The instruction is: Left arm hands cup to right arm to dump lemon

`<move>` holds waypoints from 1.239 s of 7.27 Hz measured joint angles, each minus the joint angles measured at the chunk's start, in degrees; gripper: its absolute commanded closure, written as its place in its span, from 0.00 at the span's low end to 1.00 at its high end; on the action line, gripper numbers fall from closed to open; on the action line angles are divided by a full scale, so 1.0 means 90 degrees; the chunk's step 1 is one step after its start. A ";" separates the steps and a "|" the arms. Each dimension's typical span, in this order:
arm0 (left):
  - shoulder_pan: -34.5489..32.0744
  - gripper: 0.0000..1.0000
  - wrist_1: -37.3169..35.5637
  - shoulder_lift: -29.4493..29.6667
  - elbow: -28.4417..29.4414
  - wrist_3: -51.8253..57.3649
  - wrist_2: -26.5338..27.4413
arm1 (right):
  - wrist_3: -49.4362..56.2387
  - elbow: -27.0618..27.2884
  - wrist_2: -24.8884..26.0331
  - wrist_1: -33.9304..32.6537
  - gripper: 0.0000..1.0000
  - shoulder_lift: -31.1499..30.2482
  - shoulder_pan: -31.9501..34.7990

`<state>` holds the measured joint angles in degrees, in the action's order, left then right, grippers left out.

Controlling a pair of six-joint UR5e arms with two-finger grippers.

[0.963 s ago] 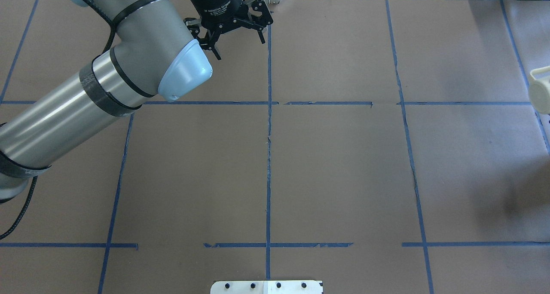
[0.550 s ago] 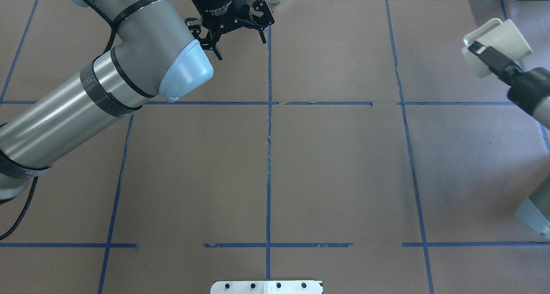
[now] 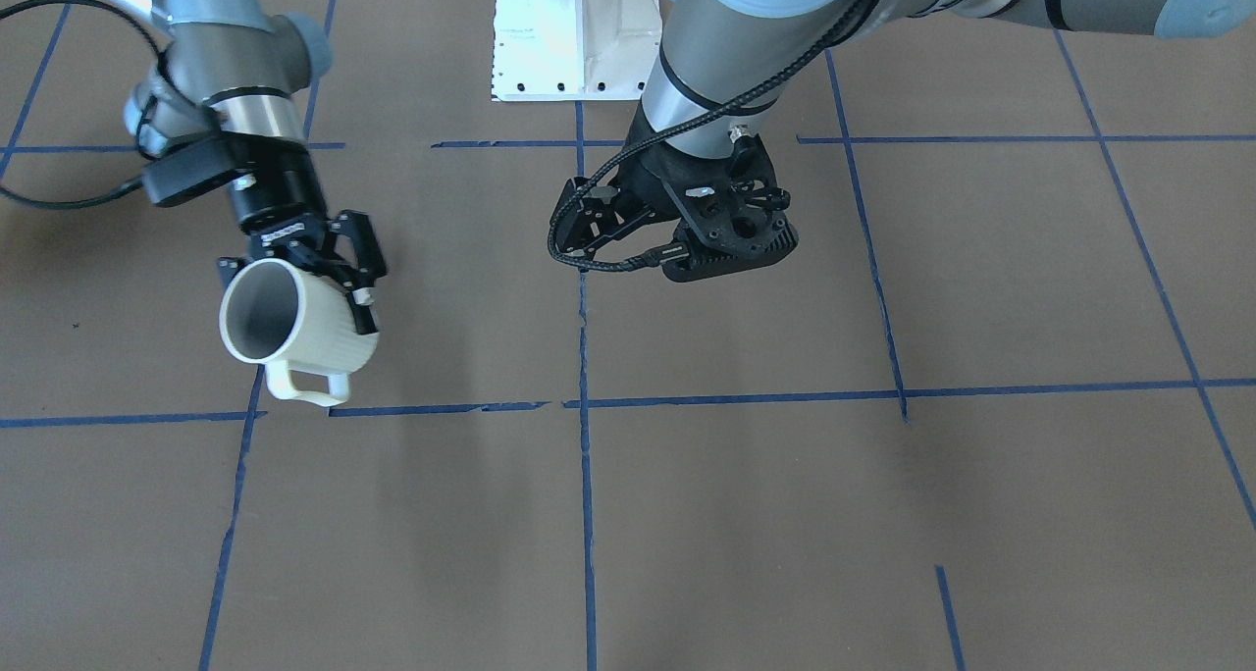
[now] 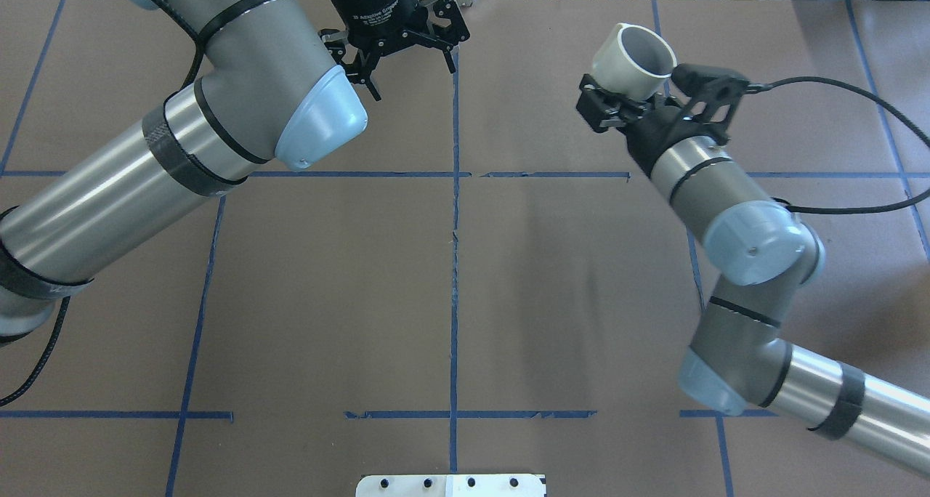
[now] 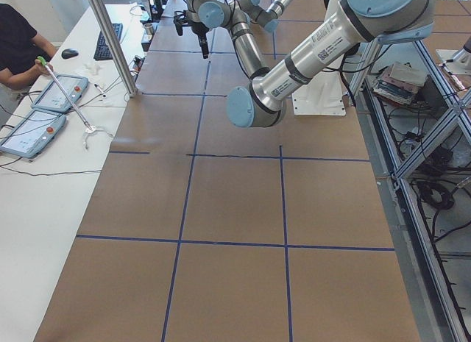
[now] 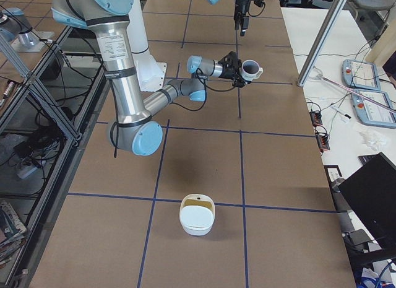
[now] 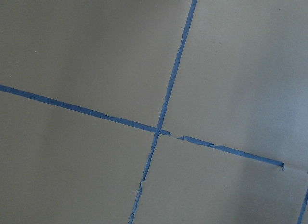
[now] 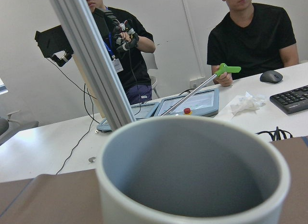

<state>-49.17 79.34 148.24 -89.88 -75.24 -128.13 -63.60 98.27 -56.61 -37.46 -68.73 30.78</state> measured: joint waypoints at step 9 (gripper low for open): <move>0.0321 0.17 -0.0273 0.0984 0.1221 -0.0437 0.0554 | 0.1123 -0.1366 0.1410 -0.1140 0.70 0.1822 -0.0906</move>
<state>-46.28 76.89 157.10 -78.88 -79.17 -123.14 -53.49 85.98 -43.91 -47.72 -52.33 22.62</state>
